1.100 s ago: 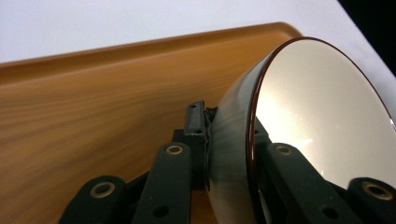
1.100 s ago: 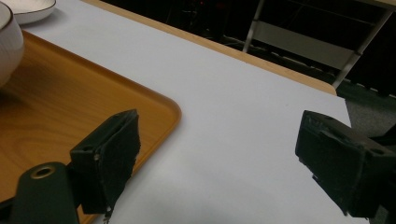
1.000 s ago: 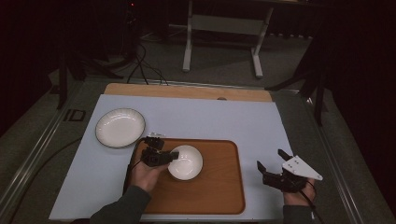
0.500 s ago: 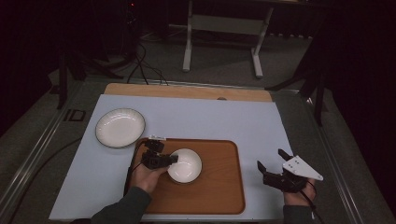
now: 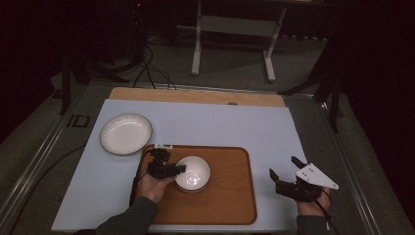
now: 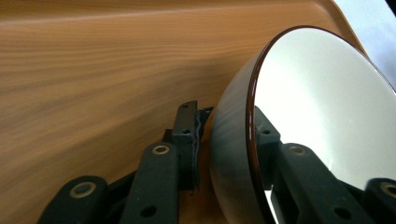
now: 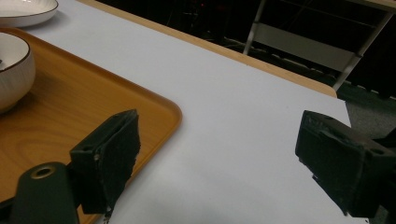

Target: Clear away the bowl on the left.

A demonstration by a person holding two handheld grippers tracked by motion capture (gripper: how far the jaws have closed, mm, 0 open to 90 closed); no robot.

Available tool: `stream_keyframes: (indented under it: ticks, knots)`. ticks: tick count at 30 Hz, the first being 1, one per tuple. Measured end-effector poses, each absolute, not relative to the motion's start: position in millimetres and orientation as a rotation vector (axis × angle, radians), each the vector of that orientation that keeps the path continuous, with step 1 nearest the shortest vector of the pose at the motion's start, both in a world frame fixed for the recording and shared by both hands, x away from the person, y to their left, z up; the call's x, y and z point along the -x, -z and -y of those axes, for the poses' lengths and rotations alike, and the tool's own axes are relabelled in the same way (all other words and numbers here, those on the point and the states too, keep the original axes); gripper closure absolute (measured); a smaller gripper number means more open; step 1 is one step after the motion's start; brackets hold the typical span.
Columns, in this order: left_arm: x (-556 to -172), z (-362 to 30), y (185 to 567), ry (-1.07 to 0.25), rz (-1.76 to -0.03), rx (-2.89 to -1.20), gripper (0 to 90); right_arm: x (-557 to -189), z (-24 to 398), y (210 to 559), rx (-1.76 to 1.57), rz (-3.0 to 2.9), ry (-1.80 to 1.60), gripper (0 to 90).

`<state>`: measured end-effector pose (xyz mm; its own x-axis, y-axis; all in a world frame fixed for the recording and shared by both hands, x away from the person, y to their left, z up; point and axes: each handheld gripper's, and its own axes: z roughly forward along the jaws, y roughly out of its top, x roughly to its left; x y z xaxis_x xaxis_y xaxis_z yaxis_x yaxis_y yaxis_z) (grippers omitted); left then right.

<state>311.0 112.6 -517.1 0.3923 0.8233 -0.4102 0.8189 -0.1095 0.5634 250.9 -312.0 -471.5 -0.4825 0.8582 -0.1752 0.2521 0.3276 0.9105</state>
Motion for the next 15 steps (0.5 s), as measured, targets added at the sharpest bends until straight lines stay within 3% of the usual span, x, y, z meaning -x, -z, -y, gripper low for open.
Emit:
stream_keyframes:
  ticks: [15]
  knots:
    - [-296, -132, 496, -0.107, -1.346, -1.865, 60.6, -251, 312, 471, -0.979, -1.917, -1.151, 13.4]
